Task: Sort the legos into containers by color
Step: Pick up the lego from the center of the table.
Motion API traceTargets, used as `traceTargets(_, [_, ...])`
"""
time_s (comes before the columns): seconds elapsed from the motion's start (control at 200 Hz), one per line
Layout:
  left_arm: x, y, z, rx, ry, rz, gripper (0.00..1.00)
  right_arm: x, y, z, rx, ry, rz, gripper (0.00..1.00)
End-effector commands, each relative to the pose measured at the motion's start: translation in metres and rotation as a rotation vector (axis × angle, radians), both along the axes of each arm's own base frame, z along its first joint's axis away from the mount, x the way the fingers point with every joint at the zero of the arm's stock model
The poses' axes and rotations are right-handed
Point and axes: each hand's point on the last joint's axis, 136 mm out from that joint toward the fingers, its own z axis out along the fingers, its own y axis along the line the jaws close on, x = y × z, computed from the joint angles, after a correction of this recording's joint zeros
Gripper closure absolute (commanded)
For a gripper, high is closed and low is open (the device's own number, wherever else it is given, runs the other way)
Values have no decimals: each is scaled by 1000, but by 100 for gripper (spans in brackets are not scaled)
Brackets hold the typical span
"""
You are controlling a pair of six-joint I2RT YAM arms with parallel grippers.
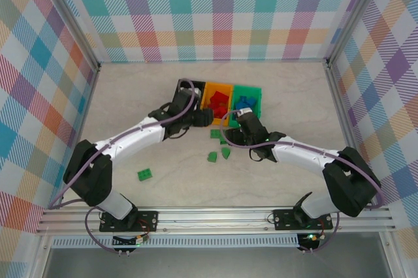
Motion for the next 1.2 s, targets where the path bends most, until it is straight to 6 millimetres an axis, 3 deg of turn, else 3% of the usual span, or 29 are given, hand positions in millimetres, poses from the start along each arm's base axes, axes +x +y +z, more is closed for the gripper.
traceTargets(0.0, [-11,-12,9,-28,-90,-16,24,3,4,1,22,6,-8,23])
traceTargets(0.29, [-71,-32,-23,68,-65,-123,24,8,2,1,3,-11,-28,23])
traceTargets(0.51, [-97,-38,-42,35,-44,-100,24,7,-3,5,12,-28,-46,23])
traceTargets(0.665, [-114,-51,-52,126,-45,-151,25,8,-3,5,17,-31,-49,23])
traceTargets(0.815, [-123,-55,-63,233,-53,-165,26,8,-3,6,13,-33,-51,23])
traceTargets(1.195, [-121,-49,-88,239,-18,-66,31,8,-8,8,9,-41,-65,23])
